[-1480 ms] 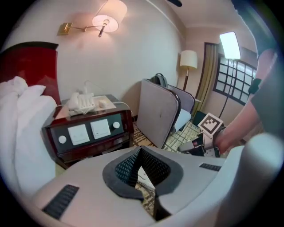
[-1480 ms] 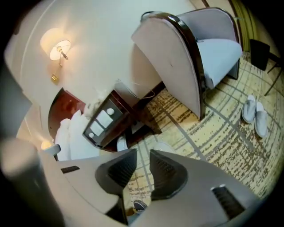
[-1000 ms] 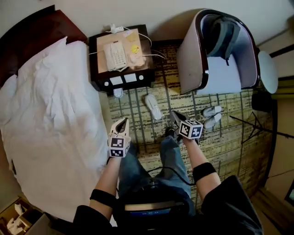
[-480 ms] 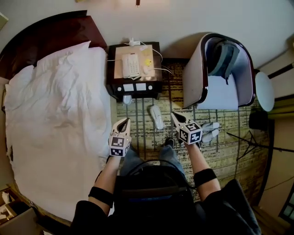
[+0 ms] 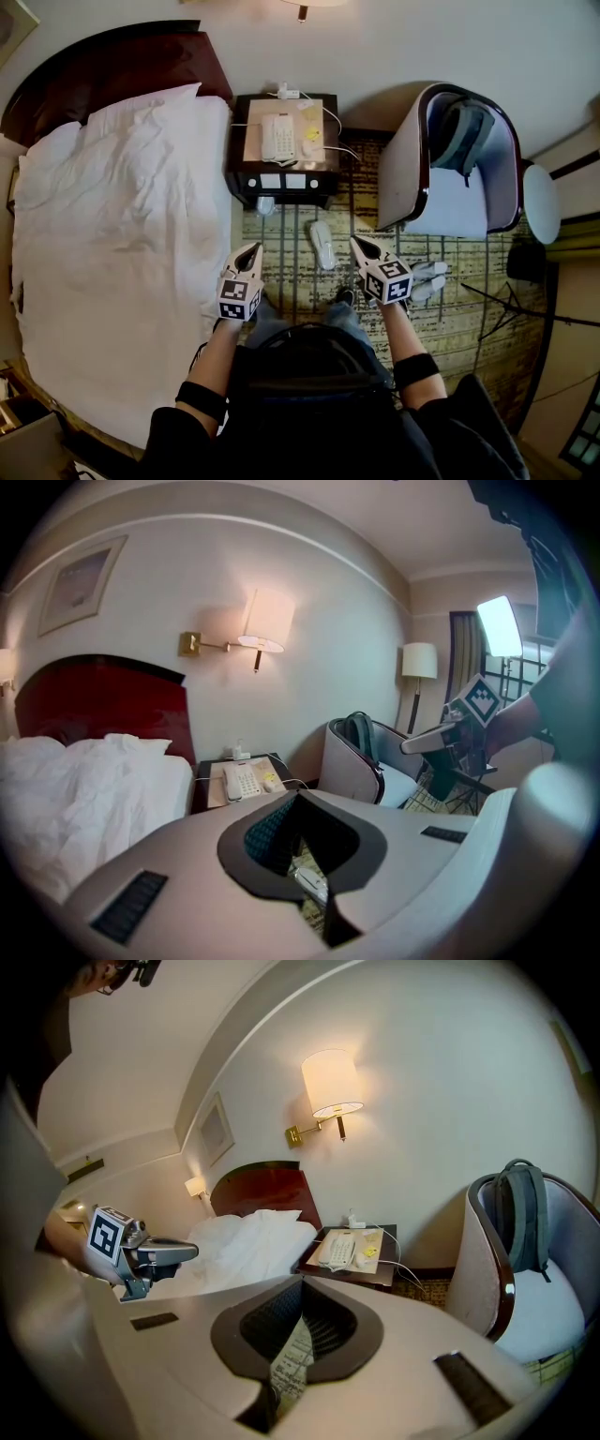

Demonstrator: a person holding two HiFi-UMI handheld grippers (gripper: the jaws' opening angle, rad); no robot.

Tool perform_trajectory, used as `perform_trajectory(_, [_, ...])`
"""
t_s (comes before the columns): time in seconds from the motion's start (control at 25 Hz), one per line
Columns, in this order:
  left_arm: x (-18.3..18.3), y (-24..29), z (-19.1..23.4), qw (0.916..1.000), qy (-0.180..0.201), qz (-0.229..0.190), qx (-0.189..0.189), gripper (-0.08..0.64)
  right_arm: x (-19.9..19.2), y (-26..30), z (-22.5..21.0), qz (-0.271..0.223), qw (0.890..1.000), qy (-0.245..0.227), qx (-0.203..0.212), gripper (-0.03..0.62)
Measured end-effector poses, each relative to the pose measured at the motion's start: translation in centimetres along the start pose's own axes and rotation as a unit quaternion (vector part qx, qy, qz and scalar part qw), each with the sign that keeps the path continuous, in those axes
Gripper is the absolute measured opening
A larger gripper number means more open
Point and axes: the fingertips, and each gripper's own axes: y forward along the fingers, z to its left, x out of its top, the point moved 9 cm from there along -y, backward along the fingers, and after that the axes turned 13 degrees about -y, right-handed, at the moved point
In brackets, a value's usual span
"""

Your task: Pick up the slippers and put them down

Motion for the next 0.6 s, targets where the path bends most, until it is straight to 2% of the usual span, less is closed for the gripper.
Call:
perform_trajectory(0.36, [0.13,0.29,0.09,1.0,-0.005,-0.004,0.002,-0.009,-0.51,0.13,0.11,0.009,1.0,0.001,0.007,-0.002])
perform_trajectory(0.6, [0.28,0.63,0.09,1.0,-0.006,0.006,-0.001,-0.008,-0.56,0.59,0.53,0.02,0.999,-0.017,0.021,-0.002])
